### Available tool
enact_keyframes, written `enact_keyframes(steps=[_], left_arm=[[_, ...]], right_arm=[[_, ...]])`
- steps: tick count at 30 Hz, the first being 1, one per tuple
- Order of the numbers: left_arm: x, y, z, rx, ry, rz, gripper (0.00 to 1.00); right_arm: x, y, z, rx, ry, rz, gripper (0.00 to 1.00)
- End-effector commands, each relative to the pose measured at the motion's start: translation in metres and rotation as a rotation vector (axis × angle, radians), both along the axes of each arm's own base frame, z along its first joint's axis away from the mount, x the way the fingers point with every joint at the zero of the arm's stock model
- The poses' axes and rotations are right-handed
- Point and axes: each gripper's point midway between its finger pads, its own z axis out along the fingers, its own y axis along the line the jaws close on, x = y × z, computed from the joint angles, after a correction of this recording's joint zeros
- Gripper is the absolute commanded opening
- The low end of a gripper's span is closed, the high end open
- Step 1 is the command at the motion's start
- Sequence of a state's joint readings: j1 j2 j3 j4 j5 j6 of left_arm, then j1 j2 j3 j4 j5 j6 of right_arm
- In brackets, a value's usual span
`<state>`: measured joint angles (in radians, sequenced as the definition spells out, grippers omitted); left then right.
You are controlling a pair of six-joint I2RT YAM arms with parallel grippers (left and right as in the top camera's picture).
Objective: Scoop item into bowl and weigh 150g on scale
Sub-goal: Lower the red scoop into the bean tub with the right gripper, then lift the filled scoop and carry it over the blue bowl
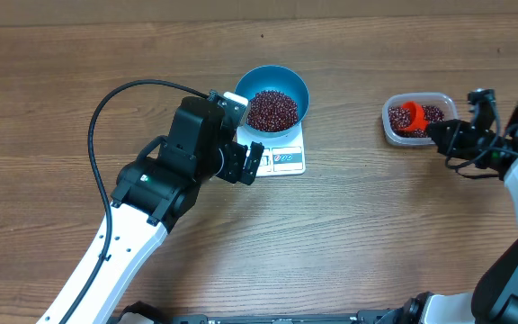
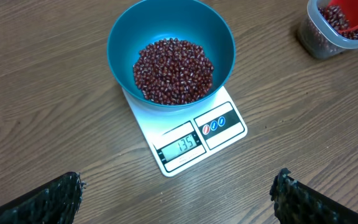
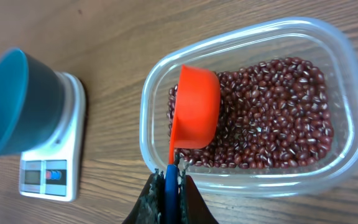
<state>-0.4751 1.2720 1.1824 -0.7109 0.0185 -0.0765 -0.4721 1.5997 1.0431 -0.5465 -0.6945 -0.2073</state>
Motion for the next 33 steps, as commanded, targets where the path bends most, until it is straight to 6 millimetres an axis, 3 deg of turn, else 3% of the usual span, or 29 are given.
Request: enact_keyframes(steps=[1, 5, 14, 26, 33], left_arm=[[0.001, 0.000, 0.004, -0.019, -0.003, 0.009, 1.00], [0.001, 0.000, 0.004, -0.018, -0.003, 0.009, 1.00], [0.001, 0.000, 0.004, -0.018, -0.003, 0.009, 0.99], [0.001, 0.000, 0.004, -0.018, -0.003, 0.009, 1.00], [0.001, 0.000, 0.004, -0.018, -0.003, 0.009, 1.00]], right_arm=[[-0.002, -0.009, 0.008, 0.110, -0.010, -0.044, 0.04], [-0.007, -0.021, 0.011, 0.164, -0.007, -0.091, 0.04], [-0.012, -0.018, 0.034, 0.303, -0.091, -0.045, 0.04], [-0.019, 0.012, 0.074, 0.526, -0.208, 0.110, 0.04], [-0.024, 0.031, 0.078, 0.591, -0.176, 0.150, 0.04]])
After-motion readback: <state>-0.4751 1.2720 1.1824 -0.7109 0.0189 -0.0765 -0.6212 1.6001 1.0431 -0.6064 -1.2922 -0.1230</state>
